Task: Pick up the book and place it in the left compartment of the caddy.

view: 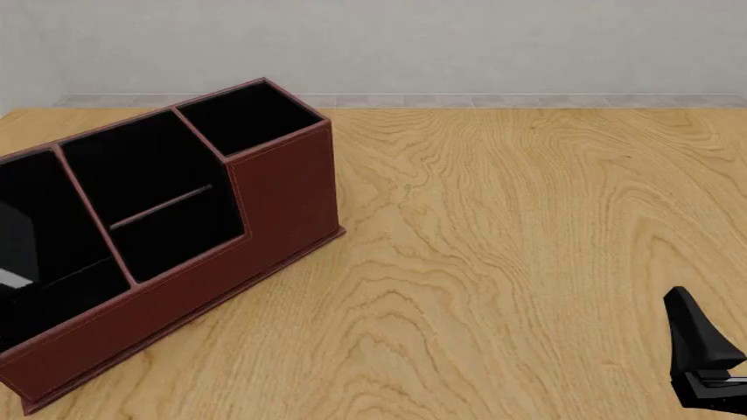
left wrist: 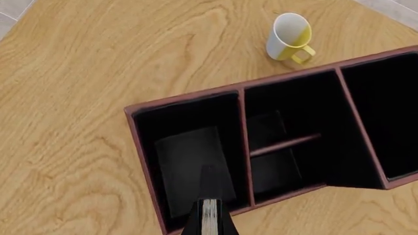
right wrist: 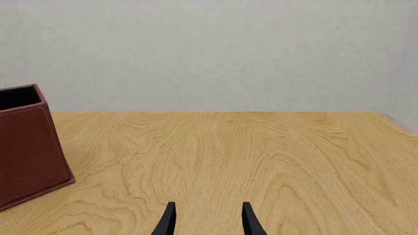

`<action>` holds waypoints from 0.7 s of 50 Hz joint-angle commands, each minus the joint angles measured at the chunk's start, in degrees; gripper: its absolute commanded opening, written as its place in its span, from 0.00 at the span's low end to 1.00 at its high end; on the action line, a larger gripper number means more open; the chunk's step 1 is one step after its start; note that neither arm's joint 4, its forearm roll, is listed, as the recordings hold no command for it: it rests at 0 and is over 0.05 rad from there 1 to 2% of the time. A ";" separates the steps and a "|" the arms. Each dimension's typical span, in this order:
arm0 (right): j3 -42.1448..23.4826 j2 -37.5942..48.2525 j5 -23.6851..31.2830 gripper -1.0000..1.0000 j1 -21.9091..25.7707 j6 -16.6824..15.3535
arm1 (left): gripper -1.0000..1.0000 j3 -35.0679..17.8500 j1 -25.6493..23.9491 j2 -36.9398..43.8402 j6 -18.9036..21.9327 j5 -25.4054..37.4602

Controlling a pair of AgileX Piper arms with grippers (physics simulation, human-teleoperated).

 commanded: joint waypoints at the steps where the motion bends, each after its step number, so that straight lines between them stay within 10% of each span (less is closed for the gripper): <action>1: -0.03 -0.17 0.16 1.00 0.01 0.00 | 0.00 0.03 0.60 1.65 0.87 -1.99; 35: -0.03 -0.18 0.16 1.00 -0.01 0.01 | 0.00 2.75 1.61 7.38 1.68 -9.08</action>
